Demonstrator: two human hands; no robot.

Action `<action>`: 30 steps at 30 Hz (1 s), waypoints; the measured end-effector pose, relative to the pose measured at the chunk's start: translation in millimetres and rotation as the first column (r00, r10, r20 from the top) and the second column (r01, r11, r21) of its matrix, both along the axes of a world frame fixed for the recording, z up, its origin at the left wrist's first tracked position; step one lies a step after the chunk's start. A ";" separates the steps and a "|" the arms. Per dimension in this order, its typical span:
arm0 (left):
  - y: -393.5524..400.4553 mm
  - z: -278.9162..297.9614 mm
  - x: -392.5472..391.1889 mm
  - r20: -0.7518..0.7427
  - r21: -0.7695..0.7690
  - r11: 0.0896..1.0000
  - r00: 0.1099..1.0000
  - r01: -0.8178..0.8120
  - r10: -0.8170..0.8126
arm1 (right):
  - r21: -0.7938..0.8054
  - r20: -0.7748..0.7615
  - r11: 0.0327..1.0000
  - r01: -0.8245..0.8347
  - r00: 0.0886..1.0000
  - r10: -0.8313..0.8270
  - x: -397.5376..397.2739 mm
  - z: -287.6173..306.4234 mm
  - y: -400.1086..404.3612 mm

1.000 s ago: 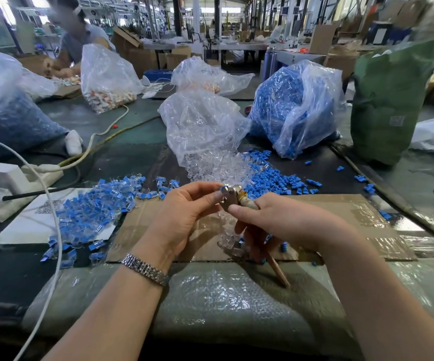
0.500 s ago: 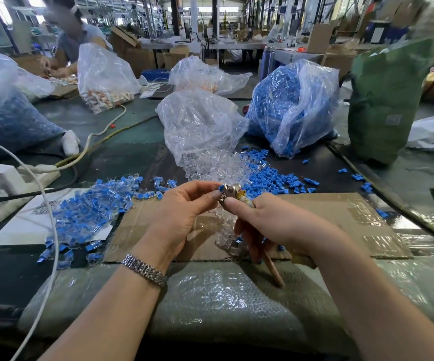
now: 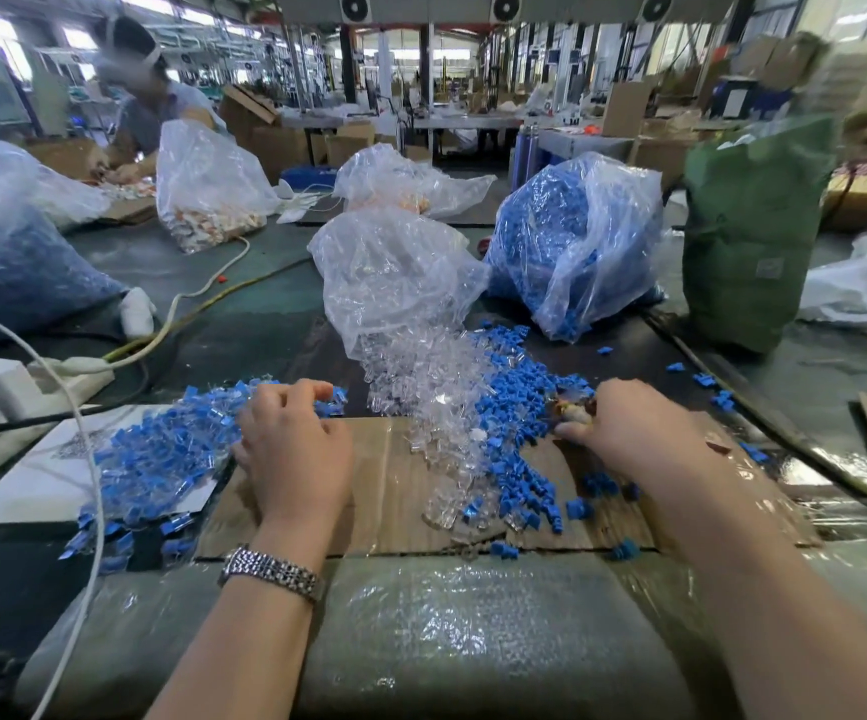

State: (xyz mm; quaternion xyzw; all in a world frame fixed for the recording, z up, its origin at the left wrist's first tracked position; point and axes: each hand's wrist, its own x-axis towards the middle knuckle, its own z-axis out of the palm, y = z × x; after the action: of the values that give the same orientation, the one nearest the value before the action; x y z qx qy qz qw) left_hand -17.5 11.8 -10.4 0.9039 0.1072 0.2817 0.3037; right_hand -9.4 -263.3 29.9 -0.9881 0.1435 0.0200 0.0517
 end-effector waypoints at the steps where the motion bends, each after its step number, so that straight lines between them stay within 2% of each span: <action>1: -3.3 -0.5 -0.3 0.019 0.011 0.996 0.996 0.091 -0.091 | -0.005 -0.017 1.000 0.010 1.000 -0.010 1.6 -4.1 0.4; 4: -15.6 -4.2 -1.4 -0.034 -0.016 0.908 0.908 0.418 -0.418 | -0.031 -0.011 0.999 0.030 0.999 -0.030 2.0 -8.7 2.2; 7: -19.2 -10.7 3.2 -0.149 0.065 0.846 0.844 0.529 -0.516 | -0.045 0.094 0.999 0.001 0.996 0.004 -2.7 -4.1 6.9; 9: -19.6 -13.0 5.3 -0.168 0.126 0.842 0.848 0.525 -0.503 | 0.042 0.136 0.994 -0.100 0.986 0.094 -4.3 2.2 10.1; 11: -20.5 -13.5 5.0 -0.158 0.139 0.845 0.854 0.516 -0.495 | 0.213 0.064 0.956 -0.200 0.980 0.191 -6.4 6.9 15.3; 13: -21.3 -14.1 4.3 -0.149 0.140 0.846 0.855 0.515 -0.496 | 0.289 -0.016 0.920 -0.265 0.959 0.282 -9.4 8.1 21.6; 18: -22.1 -13.6 2.9 -0.105 0.110 0.847 0.853 0.521 -0.511 | 0.265 -0.032 0.917 -0.298 0.948 0.318 -8.9 6.4 28.7; 23: -21.2 -11.0 0.4 -0.138 0.072 0.839 0.839 0.539 -0.527 | 0.284 -0.050 0.904 -0.320 0.936 0.347 -8.5 6.7 37.2; 30: -19.2 -4.5 -2.5 -0.106 -0.175 0.843 0.842 0.508 -0.529 | 0.156 -0.042 0.946 -0.283 0.955 0.293 -4.5 4.8 42.2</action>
State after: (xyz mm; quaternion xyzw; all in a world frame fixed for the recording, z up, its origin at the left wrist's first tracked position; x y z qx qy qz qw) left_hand -20.0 -7.4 -14.9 0.8940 -0.0997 0.1117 0.4223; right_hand -13.9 -221.1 34.7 -0.9907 -0.0028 0.0699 0.1170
